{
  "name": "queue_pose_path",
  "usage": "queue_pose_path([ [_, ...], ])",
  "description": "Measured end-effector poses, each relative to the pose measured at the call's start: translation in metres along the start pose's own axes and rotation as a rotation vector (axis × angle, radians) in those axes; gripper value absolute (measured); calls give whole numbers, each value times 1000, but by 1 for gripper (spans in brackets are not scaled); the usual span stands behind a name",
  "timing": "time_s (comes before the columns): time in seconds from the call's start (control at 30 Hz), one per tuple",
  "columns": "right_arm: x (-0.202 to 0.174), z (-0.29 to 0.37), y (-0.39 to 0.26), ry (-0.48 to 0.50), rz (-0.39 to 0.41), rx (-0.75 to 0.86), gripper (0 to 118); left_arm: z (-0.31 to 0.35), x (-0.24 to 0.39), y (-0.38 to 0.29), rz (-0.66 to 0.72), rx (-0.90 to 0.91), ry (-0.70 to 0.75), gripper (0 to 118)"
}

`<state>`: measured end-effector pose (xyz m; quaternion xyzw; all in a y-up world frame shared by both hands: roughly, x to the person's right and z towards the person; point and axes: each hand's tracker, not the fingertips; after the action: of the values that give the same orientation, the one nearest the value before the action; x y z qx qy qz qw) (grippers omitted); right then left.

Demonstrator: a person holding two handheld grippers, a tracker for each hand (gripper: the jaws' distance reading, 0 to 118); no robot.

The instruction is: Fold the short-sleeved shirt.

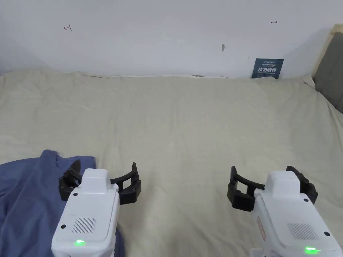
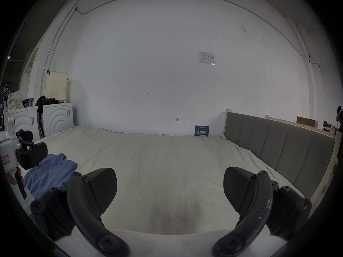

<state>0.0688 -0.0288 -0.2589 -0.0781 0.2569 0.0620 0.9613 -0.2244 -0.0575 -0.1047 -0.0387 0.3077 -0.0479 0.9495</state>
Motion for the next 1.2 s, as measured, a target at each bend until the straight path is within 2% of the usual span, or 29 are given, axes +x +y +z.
queue_pose_path([
  [0.2, 0, 1, 2, -6, 11, -1, 117, 0, 3, 3, -7, 5, -7, 118],
  [0.27, -4, 2, 7, -28, 81, 6, 117, -2, 3, 5, 26, -12, -11, 118],
  [0.3, -10, 2, 11, -62, 163, 15, 117, -5, 3, 7, 94, -45, -6, 118],
  [0.37, -24, 6, 18, -135, 360, 65, 118, -10, -5, 13, 338, -113, -46, 118],
  [0.47, -46, 14, 19, -268, 697, 208, 118, -12, -28, 16, 916, -153, -189, 118],
  [0.53, -57, 17, 14, -352, 902, 306, 118, -12, -37, 8, 1293, -142, -233, 118],
  [0.6, -64, 20, 8, -404, 1038, 384, 118, -12, -39, 4, 1508, -156, -204, 118],
  [0.63, -66, 20, 5, -419, 1049, 401, 118, -7, -32, 5, 1548, -159, -184, 118],
  [0.67, -65, 20, 8, -406, 1026, 393, 118, -13, -39, 3, 1528, -155, -187, 118],
  [0.7, -60, 19, 9, -369, 970, 359, 118, -13, -40, 7, 1467, -153, -195, 118],
  [0.8, -49, 21, 34, -251, 661, 203, 118, -10, -31, 32, 953, -119, -136, 118],
  [0.9, -30, 18, 41, -113, 302, 100, 118, -3, -8, 44, 408, -3, -60, 118],
  [0.93, -23, 16, 42, -66, 211, 74, 118, -1, 0, 46, 268, 17, -11, 118],
  [1.03, -13, 11, 37, -23, 69, 41, 118, 2, 14, 43, -10, 79, 21, 118],
  [1.13, -8, 8, 34, -18, 13, 18, 118, 3, 17, 36, -104, 87, 23, 118],
  [1.2, -8, 8, 31, -15, -4, 17, 118, 4, 18, 35, -89, 82, 21, 118],
])
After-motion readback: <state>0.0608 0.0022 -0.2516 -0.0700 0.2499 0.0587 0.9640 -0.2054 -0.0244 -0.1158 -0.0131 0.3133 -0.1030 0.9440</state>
